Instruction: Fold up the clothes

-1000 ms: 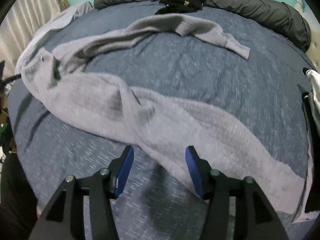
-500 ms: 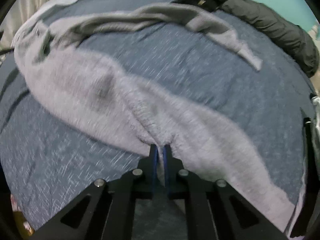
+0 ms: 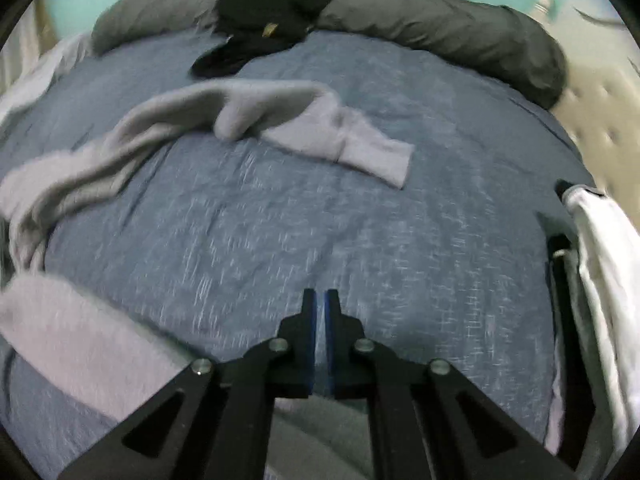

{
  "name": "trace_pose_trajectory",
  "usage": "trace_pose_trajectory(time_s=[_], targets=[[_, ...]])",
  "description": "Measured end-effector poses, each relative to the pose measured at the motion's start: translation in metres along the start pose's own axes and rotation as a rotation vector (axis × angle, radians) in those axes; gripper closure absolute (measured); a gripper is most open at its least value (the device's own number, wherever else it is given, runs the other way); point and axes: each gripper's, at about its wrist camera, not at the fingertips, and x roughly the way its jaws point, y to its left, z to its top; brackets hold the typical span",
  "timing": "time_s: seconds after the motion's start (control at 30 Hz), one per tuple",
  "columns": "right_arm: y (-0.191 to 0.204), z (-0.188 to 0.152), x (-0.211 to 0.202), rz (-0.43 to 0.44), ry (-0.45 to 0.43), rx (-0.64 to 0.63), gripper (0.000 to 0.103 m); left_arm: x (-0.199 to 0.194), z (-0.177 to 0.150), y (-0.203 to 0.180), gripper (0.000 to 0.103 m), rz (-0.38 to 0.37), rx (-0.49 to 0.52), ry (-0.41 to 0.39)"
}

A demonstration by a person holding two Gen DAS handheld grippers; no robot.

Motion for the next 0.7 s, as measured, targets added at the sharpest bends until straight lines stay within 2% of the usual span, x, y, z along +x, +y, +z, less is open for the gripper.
trace_pose_trajectory(time_s=[0.07,0.13,0.2,0.27,0.33,0.47,0.6,0.67,0.7], targets=[[-0.006,-0.01,-0.018,0.048,-0.042,0.012,0.097,0.001,0.0,0.0,0.1,-0.004,0.001,-0.002],[-0.014,-0.029,-0.039,0.041,-0.064,0.006,0.089,0.003,-0.002,0.001,0.1,-0.01,-0.004,-0.003],[-0.022,-0.054,-0.06,0.037,-0.077,0.001,0.076,0.003,-0.003,0.0,0.1,-0.013,-0.006,-0.007],[-0.033,-0.081,-0.075,0.036,-0.07,-0.021,0.052,0.002,-0.004,0.0,0.1,-0.015,-0.008,-0.01],[-0.042,-0.111,-0.086,0.036,-0.048,-0.055,0.047,0.001,-0.005,-0.001,0.1,-0.014,-0.008,-0.012],[-0.047,-0.157,-0.076,-0.008,0.066,-0.141,0.046,-0.003,-0.006,-0.002,0.1,-0.013,-0.017,-0.012],[-0.042,-0.175,-0.052,-0.073,0.149,-0.225,0.05,-0.003,-0.005,-0.002,0.1,-0.003,-0.023,-0.003],[-0.045,-0.175,-0.046,-0.081,0.158,-0.225,0.079,-0.003,-0.004,-0.003,0.1,0.001,-0.021,-0.001],[-0.046,-0.174,-0.045,-0.086,0.156,-0.22,0.087,-0.004,-0.004,-0.003,0.1,0.003,-0.019,-0.001]])
